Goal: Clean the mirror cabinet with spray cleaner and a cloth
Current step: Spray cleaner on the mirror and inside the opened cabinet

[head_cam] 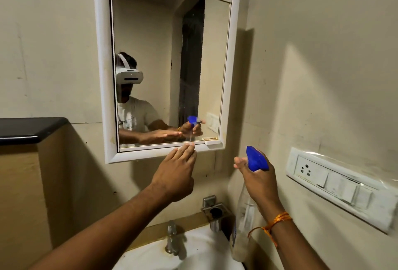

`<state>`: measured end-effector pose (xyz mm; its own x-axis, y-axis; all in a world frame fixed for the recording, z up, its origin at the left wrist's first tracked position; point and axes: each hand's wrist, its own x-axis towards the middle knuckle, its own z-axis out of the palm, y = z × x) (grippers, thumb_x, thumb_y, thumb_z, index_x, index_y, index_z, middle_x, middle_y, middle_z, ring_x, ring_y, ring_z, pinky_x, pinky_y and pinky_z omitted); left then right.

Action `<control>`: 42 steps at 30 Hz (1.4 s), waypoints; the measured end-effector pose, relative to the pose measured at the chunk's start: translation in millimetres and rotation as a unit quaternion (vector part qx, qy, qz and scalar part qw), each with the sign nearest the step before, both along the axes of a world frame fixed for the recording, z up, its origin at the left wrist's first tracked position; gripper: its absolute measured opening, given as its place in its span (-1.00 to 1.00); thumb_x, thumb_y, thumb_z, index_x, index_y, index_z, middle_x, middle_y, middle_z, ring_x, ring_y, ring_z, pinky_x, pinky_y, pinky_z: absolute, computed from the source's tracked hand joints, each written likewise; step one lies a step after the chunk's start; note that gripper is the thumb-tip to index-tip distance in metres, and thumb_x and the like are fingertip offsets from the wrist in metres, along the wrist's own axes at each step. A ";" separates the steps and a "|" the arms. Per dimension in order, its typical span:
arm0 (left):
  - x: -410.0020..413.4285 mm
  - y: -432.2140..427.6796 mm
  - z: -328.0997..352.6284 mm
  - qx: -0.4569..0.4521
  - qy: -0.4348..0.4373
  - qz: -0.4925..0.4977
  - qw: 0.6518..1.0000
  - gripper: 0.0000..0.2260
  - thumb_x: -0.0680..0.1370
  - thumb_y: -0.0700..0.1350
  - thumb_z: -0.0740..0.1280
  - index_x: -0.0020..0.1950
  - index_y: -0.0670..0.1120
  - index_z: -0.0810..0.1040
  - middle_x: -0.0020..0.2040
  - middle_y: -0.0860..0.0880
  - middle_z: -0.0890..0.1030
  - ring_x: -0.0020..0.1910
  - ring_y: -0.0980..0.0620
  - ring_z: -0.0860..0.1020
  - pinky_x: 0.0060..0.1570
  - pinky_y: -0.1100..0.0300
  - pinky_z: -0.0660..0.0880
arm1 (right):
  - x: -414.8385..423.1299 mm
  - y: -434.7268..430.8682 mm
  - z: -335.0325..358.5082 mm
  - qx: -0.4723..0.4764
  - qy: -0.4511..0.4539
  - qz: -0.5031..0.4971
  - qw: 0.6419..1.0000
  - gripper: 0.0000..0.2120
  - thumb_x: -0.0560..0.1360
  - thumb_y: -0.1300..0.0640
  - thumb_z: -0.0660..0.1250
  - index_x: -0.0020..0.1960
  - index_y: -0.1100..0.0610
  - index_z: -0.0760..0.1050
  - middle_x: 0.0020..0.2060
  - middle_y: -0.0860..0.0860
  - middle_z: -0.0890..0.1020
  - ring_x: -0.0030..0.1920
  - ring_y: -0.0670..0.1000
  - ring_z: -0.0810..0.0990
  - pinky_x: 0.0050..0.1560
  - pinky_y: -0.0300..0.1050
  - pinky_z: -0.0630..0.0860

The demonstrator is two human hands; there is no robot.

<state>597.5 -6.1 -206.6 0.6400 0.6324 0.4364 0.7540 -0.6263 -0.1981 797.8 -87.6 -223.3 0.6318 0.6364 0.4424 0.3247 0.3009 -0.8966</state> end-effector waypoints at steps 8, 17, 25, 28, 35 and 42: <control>2.6 -6.5 -8.1 -0.013 -0.008 -0.001 1.000 -0.36 0.59 -0.02 0.15 0.59 -0.07 -0.08 0.60 -0.06 -0.14 0.57 -0.02 -0.20 0.52 0.05 -0.20 | -8.7 2.7 -24.7 -0.014 0.038 -0.001 0.999 -0.66 0.45 -0.03 0.45 -0.05 0.27 0.57 -0.38 0.05 0.62 -0.42 -0.09 0.57 -0.42 -0.42 0.43; -16.6 -5.6 -21.1 -0.034 -0.023 0.031 0.999 -0.35 0.57 -0.03 0.16 0.60 -0.06 -0.06 0.60 -0.06 -0.13 0.57 -0.01 -0.19 0.54 0.03 -0.15 | -32.8 5.5 -37.7 -0.022 0.040 0.048 0.998 -0.66 0.45 0.01 0.47 0.08 0.21 0.54 -0.25 0.18 0.61 -0.35 0.00 0.56 -0.40 -0.34 0.48; -45.7 -7.2 -23.6 -0.041 -0.054 0.057 0.996 -0.36 0.57 -0.05 0.17 0.60 -0.05 -0.02 0.61 -0.04 -0.08 0.57 0.01 -0.14 0.53 0.08 -0.19 | -64.8 14.1 -40.7 -0.039 0.020 0.100 0.994 -0.67 0.45 0.05 0.47 0.10 0.22 0.55 -0.19 0.11 0.66 -0.25 -0.01 0.63 -0.36 -0.46 0.46; -55.9 -8.1 -22.8 -0.044 -0.086 0.067 0.993 -0.37 0.56 -0.06 0.19 0.60 -0.03 0.01 0.61 -0.02 -0.03 0.57 0.02 -0.10 0.54 0.07 -0.13 | -80.1 15.9 -44.3 -0.038 0.046 0.111 0.992 -0.70 0.43 0.01 0.48 0.02 0.18 0.53 -0.22 0.20 0.63 -0.31 0.03 0.60 -0.40 -0.35 0.50; -83.3 -9.9 -22.7 -0.046 -0.101 0.098 0.989 -0.35 0.54 -0.05 0.22 0.59 -0.03 0.04 0.60 -0.01 0.01 0.57 0.02 -0.06 0.54 0.03 -0.04 | -103.9 21.1 -45.7 -0.033 0.007 0.154 0.987 -0.51 0.41 -0.05 0.48 0.27 0.09 0.48 -0.07 0.06 0.67 -0.12 0.00 0.66 -0.29 -0.41 0.52; -106.9 -12.4 -24.3 -0.038 -0.108 0.119 0.986 -0.34 0.53 -0.05 0.23 0.59 -0.04 0.04 0.60 -0.01 0.03 0.57 0.02 -0.04 0.54 0.03 -0.03 | -136.6 18.1 -40.5 -0.034 0.003 0.208 0.978 -0.58 0.43 -0.01 0.47 0.22 -0.01 0.43 -0.10 0.06 0.61 -0.18 -0.02 0.62 -0.25 -0.26 0.61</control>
